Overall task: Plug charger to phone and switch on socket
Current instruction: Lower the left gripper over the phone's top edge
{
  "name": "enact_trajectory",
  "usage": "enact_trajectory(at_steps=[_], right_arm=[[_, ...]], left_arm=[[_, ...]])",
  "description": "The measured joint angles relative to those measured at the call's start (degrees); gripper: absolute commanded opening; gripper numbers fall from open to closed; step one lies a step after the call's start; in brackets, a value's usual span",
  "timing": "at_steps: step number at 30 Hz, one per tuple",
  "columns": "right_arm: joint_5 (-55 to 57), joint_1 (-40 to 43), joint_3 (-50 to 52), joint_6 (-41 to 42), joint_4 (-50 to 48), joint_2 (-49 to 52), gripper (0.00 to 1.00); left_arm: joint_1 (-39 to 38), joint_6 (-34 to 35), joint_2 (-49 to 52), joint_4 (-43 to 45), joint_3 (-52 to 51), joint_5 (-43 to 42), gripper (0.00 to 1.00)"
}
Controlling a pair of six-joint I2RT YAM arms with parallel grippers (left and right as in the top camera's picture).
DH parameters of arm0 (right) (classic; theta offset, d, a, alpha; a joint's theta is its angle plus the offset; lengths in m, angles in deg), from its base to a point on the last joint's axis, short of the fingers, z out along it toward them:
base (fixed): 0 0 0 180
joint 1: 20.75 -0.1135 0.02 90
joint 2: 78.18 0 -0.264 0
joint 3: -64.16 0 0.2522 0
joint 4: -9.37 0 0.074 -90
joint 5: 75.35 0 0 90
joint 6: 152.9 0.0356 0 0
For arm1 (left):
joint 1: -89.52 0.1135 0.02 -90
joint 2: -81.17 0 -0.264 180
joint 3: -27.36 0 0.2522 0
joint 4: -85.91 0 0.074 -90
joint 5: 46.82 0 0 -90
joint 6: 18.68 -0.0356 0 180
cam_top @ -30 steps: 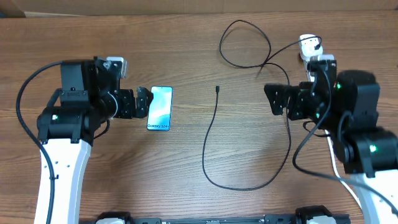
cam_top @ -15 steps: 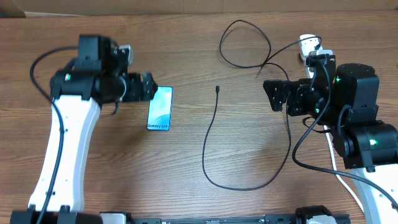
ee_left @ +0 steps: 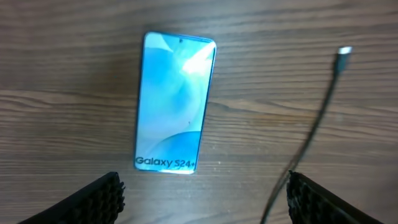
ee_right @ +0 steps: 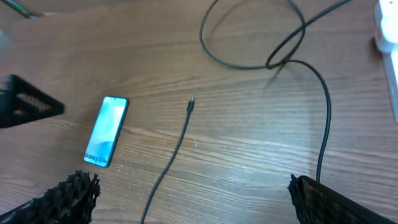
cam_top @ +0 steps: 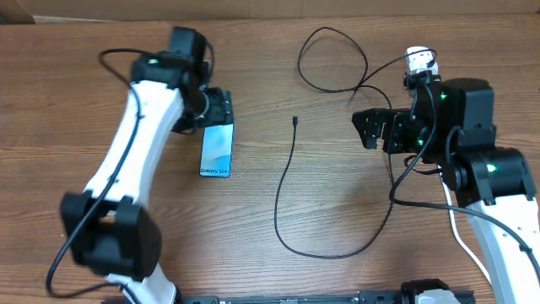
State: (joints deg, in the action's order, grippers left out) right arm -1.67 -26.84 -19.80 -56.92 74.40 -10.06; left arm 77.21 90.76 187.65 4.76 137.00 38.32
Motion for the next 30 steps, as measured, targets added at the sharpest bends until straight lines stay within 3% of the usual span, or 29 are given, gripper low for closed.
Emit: enact_trajectory(at_steps=[12, 30], right_arm=[[0.02, 0.0, 0.0, -0.02, 0.02, 0.63, 1.0], [0.02, 0.0, 0.0, -0.04, 0.7, 0.63, 1.0]], left_arm=[[-2.29, 2.23, 11.23, 1.44, 0.0, 4.9, 0.99], [-2.29, -9.7, 13.35, 7.19, -2.19, 6.58, 0.98]])
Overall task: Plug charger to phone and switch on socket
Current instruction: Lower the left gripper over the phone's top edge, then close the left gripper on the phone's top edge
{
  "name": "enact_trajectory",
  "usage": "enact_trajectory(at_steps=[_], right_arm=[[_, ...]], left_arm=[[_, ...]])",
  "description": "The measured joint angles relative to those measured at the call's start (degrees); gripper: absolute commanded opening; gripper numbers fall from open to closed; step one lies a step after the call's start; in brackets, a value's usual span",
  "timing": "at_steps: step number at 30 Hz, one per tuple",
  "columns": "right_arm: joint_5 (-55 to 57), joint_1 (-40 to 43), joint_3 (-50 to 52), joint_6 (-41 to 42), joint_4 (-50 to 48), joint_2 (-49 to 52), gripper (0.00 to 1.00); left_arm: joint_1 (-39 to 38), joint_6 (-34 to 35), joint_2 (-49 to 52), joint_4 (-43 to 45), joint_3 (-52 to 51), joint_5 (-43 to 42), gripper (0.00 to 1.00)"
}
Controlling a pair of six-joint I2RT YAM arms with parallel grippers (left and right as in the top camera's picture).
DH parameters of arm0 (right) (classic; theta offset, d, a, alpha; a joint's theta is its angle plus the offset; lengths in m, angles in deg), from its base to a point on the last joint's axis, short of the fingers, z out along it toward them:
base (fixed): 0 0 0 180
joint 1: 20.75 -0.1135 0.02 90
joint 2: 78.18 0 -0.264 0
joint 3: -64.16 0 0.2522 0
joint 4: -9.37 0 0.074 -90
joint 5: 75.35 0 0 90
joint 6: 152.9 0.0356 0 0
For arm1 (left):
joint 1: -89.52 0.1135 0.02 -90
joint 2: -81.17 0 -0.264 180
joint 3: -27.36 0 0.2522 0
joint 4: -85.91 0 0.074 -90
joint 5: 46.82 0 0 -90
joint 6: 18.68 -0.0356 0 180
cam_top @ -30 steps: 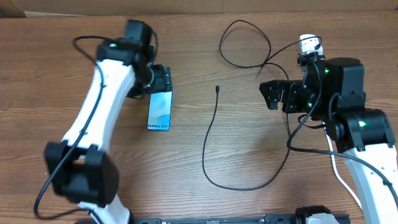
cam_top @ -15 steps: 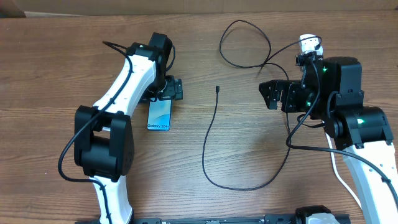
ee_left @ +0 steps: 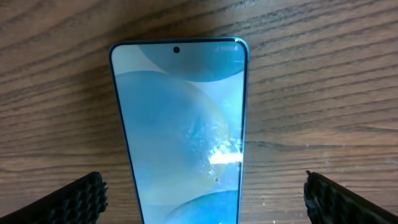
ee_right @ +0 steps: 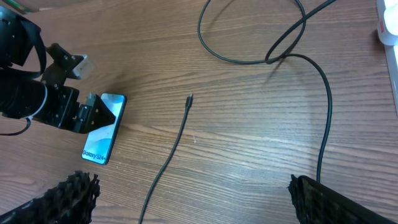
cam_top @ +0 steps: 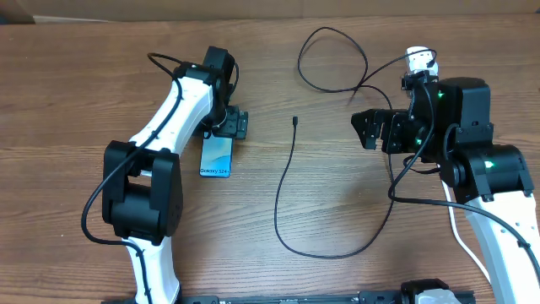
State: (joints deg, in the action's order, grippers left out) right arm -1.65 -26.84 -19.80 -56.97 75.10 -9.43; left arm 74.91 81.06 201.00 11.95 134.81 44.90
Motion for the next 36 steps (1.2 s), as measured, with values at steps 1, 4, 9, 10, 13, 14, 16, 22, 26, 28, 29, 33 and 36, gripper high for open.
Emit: enact_trajectory(at_steps=[1, 4, 9, 10, 13, 14, 16, 22, 26, 28, 29, 33, 36], right_arm=[[0.02, 0.0, 0.0, 0.04, 0.11, 0.0, 1.0], [0.02, -0.02, 0.0, 0.02, 0.31, 0.0, 1.0], [0.02, -0.02, 0.0, 0.0, 0.42, 0.0, 1.0], [0.04, 0.0, 0.0, 0.02, 0.44, 0.0, 1.0], [0.02, 0.0, 0.0, 0.0, 0.48, 0.0, 1.0], [0.02, 0.0, 0.0, 0.0, 0.59, 0.0, 1.0], [0.02, 0.0, 0.0, 0.0, 0.63, 0.0, 1.0], [0.02, 0.0, 0.0, 0.0, 1.01, 0.04, 1.0], [0.02, 0.0, 0.0, 0.0, 1.22, 0.55, 1.0], [0.04, 0.0, 0.0, 0.0, 1.22, 0.9, 1.0], [0.0, 0.0, 0.0, 0.0, 1.2, 1.07, 1.0], [0.04, -0.02, 0.0, 0.0, 1.25, 1.62, 1.0], [0.02, 0.0, 0.0, 0.0, 1.27, 1.95, 1.0]], left_arm=[[0.0, -0.26, 0.0, 0.44, -0.52, 0.09, 0.98], [0.0, -0.44, 0.09, 1.81, -1.95, 0.37, 0.98], [0.0, 0.87, 0.11, 4.22, -4.9, 0.7, 0.98], [0.0, 1.01, 0.11, 4.37, -5.07, 0.7, 0.98], [0.0, 1.05, 0.2, 4.87, -5.2, 0.7, 0.98], [0.0, 1.05, 0.2, 5.01, -5.22, 0.7, 0.98], [0.0, 1.05, 0.2, 5.49, -5.29, 0.72, 0.98], [0.0, 1.09, 0.2, 6.8, -6.27, 0.7, 0.98], [0.0, 1.25, 0.2, 7.13, -6.56, 0.72, 0.98], [0.0, 1.49, 0.2, 7.15, -6.58, 0.72, 0.98], [0.0, 1.81, 0.2, 7.15, -6.58, 0.76, 0.98], [0.0, 3.08, 0.2, 7.13, -6.73, 1.6, 0.98], [0.0, 4.04, 0.2, 7.1, -6.78, 2.03, 0.98]])
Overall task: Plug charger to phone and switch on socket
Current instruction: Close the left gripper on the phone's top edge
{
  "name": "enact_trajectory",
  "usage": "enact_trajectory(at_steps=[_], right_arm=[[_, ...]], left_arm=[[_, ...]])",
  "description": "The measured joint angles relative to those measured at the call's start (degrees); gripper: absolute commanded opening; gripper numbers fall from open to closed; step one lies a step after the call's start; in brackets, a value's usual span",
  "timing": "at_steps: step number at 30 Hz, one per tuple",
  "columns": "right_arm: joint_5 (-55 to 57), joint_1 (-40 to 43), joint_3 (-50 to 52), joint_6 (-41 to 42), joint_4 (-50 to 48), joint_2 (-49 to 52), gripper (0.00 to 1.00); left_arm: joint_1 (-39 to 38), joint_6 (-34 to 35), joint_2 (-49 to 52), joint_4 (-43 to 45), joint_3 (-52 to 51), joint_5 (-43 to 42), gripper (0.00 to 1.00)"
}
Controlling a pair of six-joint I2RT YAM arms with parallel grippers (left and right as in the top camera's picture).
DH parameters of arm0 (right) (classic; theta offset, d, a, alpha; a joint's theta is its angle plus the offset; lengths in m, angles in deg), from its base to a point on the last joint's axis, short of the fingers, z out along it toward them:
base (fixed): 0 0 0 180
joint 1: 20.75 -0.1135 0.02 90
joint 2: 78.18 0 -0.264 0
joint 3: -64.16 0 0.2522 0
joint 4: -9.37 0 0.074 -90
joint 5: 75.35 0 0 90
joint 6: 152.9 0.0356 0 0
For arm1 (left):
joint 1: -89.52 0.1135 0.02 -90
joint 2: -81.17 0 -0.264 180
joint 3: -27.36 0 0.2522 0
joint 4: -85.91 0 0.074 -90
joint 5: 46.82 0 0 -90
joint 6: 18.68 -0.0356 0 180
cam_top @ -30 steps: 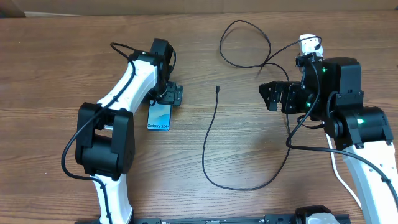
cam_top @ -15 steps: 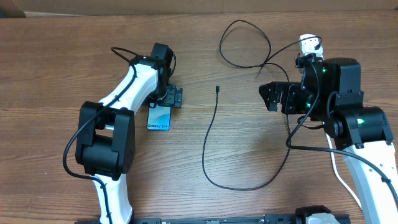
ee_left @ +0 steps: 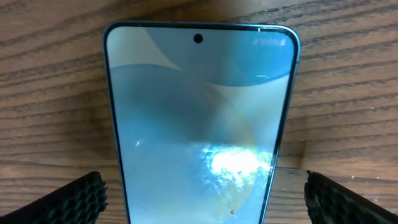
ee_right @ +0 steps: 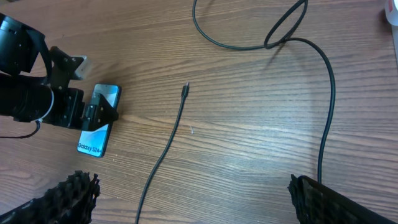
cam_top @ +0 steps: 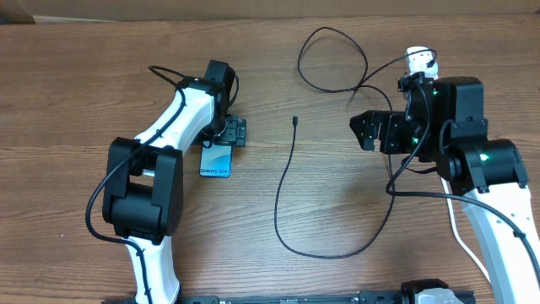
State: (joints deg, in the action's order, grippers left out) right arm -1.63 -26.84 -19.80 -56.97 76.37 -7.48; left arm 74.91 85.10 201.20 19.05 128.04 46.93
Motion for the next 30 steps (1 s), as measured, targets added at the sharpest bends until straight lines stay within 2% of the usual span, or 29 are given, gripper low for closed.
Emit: enact_trajectory(at_steps=[30], right_arm=[[0.0, 0.0, 0.0, 0.0, 0.04, 0.15, 1.0]], left_arm=[[0.0, 1.29, 1.46, 0.0, -0.04, 0.02, 0.96]])
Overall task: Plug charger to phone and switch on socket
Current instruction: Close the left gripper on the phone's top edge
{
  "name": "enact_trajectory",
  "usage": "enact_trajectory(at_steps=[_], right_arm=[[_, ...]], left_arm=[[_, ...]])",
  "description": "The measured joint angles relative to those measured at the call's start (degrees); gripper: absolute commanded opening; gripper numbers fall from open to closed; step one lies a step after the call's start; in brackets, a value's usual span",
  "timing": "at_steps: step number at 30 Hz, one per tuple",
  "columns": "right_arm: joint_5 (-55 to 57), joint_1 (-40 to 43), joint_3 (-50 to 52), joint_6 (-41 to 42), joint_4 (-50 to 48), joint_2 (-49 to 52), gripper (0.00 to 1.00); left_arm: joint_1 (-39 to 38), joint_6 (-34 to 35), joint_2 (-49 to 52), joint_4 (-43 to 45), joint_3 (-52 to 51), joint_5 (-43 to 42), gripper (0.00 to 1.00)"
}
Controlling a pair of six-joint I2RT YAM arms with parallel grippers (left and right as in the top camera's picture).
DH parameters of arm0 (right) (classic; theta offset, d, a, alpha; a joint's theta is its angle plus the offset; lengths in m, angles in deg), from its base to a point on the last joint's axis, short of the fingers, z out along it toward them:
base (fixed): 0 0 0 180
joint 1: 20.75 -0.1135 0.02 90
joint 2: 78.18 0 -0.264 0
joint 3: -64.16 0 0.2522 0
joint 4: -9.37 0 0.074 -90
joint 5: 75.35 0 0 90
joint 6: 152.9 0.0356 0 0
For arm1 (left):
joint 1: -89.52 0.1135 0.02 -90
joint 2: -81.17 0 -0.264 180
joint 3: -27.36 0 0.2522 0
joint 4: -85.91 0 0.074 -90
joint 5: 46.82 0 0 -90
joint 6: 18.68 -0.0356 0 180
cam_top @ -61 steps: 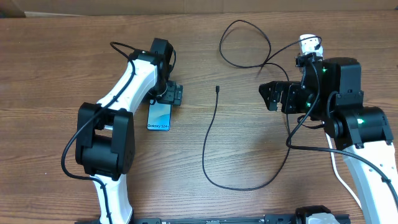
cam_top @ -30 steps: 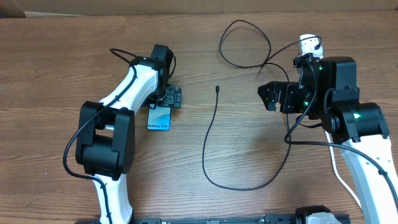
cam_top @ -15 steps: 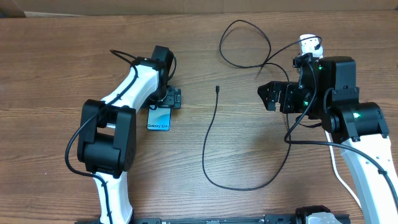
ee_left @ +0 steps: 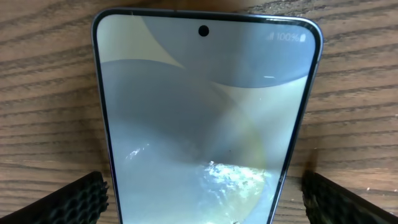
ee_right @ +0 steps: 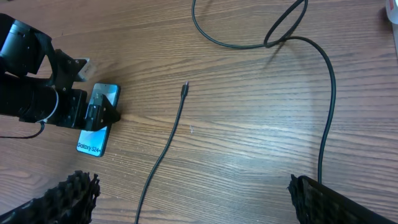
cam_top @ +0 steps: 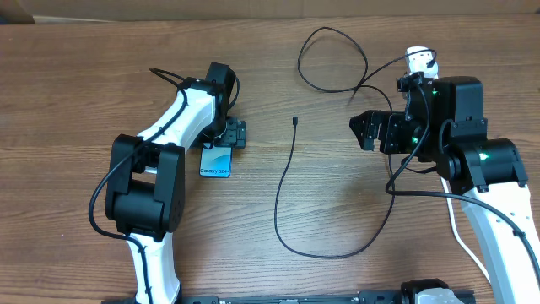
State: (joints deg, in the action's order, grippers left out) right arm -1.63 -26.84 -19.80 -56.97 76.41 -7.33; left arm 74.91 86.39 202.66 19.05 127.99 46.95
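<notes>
The blue Galaxy phone point(cam_top: 216, 160) lies face up on the wooden table point(cam_top: 101, 51). It fills the left wrist view, phone point(ee_left: 205, 124). My left gripper point(ee_left: 202, 202) is open and low over its top half, one finger on each side, with small gaps to its edges. The black charger cable point(cam_top: 285, 181) lies loose, its plug tip point(cam_top: 294, 121) pointing away, right of the phone. My right gripper point(ee_right: 199, 199) hangs open above the table, right of the cable, holding nothing. The phone point(ee_right: 97, 119) and plug tip point(ee_right: 185, 88) show in its view.
A white socket block point(cam_top: 416, 59) sits at the far right, behind my right arm. The cable loops point(cam_top: 333, 59) at the back and curves point(cam_top: 337, 252) toward the front before running up to it. My left arm point(cam_top: 160, 135) stretches across the left side.
My left gripper has come a little closer to the phone, which looks larger in the left wrist view. The right arm, cable and phone have not moved.
My left gripper was open, high above the phone's far end, with the cable tip in its view. Then it was lower over the phone's top edge, then closer still. Now its fingers flank the phone. The right gripper stayed open in place.
</notes>
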Motion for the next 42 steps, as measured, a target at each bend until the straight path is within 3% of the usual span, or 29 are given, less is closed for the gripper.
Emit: enact_trajectory(at_steps=[11, 29, 35, 42], right_arm=[[0.0, 0.0, 0.0, 0.0, 0.02, 0.0, 1.0], [0.02, -0.02, 0.0, 0.02, 0.02, 0.0, 1.0], [0.0, -0.02, 0.0, 0.0, 0.04, 0.0, 1.0], [0.0, 0.0, 0.0, 0.02, 0.02, 0.0, 1.0]], left_arm=[[0.02, -0.04, -2.03, 4.79, -4.28, -1.07, 0.9], [0.0, -2.16, -2.12, 5.29, -4.66, -2.25, 0.75], [0.0, -3.45, -2.16, 5.01, -4.66, -2.27, 0.66], [0.0, -3.58, -2.21, 3.06, -4.24, -2.19, 0.66]])
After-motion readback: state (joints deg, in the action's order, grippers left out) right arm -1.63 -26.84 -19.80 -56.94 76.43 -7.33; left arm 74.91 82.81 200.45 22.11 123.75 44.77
